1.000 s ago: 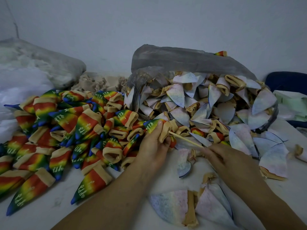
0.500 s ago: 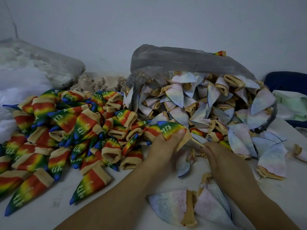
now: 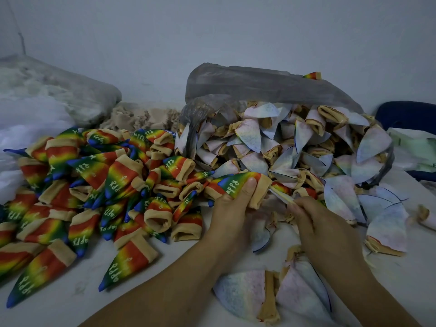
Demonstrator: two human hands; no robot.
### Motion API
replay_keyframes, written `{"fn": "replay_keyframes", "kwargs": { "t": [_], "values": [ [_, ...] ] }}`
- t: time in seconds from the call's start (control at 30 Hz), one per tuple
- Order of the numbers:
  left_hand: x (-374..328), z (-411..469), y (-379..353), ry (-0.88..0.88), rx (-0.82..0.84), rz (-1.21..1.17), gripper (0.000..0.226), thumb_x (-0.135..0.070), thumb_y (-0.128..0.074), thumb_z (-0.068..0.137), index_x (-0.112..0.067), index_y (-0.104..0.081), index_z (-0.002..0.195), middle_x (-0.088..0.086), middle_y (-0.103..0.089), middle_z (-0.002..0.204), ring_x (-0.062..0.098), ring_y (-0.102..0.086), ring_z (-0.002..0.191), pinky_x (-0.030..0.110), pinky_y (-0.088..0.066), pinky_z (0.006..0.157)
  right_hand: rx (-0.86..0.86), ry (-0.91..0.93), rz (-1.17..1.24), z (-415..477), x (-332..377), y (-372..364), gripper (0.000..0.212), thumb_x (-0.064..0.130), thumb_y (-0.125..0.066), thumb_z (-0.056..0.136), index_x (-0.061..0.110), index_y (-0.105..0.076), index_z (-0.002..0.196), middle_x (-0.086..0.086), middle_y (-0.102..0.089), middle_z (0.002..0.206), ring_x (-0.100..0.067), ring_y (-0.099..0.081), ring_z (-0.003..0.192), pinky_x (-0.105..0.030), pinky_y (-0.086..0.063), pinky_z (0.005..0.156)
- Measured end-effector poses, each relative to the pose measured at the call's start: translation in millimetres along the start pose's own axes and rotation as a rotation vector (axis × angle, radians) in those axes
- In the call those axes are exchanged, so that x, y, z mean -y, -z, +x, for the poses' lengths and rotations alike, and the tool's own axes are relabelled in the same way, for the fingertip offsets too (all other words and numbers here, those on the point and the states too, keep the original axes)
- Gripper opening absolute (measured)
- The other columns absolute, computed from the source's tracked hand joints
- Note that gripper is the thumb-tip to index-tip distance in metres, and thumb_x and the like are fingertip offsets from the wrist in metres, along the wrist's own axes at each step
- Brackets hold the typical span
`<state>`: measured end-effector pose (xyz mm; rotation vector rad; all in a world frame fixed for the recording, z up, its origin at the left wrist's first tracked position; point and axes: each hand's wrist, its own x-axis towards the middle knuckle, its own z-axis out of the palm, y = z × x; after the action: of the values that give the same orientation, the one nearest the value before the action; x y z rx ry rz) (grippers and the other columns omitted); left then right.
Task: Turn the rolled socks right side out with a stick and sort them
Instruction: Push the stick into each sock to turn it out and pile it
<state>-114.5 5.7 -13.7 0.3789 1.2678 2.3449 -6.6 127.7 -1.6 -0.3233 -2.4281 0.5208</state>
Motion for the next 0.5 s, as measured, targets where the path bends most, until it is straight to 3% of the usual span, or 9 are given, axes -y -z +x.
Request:
{"fn": "replay_keyframes", "kwargs": {
  "t": [0.13, 0.27, 0.4, 0.5],
  "values": [
    [2.9, -0.4, -0.7, 0.02, 0.046, -0.024, 0.03, -0.041, -0.071, 0.076, -0.012, -0.078, 0.072, 0.006, -0.072, 0.074, 0.015, -0.07, 0.066, 0.027, -0.055, 0.06, -0.017, -0.097, 0.154, 0.8, 4.6, -0.1, 0.031, 0.062, -0.026, 0.08, 0.043, -0.05, 0.079, 0.012, -0.056, 0.06, -0.001, -0.052, 0.06, -0.027, -0.034, 0.05],
    [4.4, 0.9, -0.9, 0.042, 0.019, -0.105, 0.029, -0.036, -0.07, 0.078, -0.008, -0.079, 0.074, 0.009, -0.073, 0.073, 0.013, -0.07, 0.062, 0.024, -0.055, 0.056, 0.04, -0.195, 0.292, 1.3, 6.8, -6.0, 0.017, 0.048, -0.045, 0.09, 0.042, -0.057, 0.08, 0.009, -0.061, 0.069, -0.005, -0.056, 0.068, -0.032, -0.044, 0.058],
    [5.6, 1.9, 2.2, 0.04, -0.036, -0.114, 0.026, -0.03, -0.069, 0.079, -0.005, -0.073, 0.082, 0.008, -0.071, 0.072, 0.014, -0.069, 0.062, 0.028, -0.057, 0.059, 0.149, -0.134, 0.177, 7.6, -3.5, 1.7, 0.012, 0.047, -0.048, 0.089, 0.044, -0.055, 0.081, 0.015, -0.061, 0.073, -0.001, -0.055, 0.072, -0.026, -0.044, 0.061],
    [7.0, 4.3, 4.5, 0.022, -0.033, -0.104, 0.03, -0.029, -0.069, 0.078, -0.003, -0.065, 0.091, 0.007, -0.066, 0.074, 0.018, -0.068, 0.068, 0.032, -0.057, 0.067, 0.116, -0.042, 0.062, 7.2, -9.9, 9.7, 0.033, 0.051, -0.038, 0.086, 0.03, -0.064, 0.087, 0.007, -0.064, 0.071, -0.008, -0.057, 0.067, -0.037, -0.049, 0.061]
  ]
}}
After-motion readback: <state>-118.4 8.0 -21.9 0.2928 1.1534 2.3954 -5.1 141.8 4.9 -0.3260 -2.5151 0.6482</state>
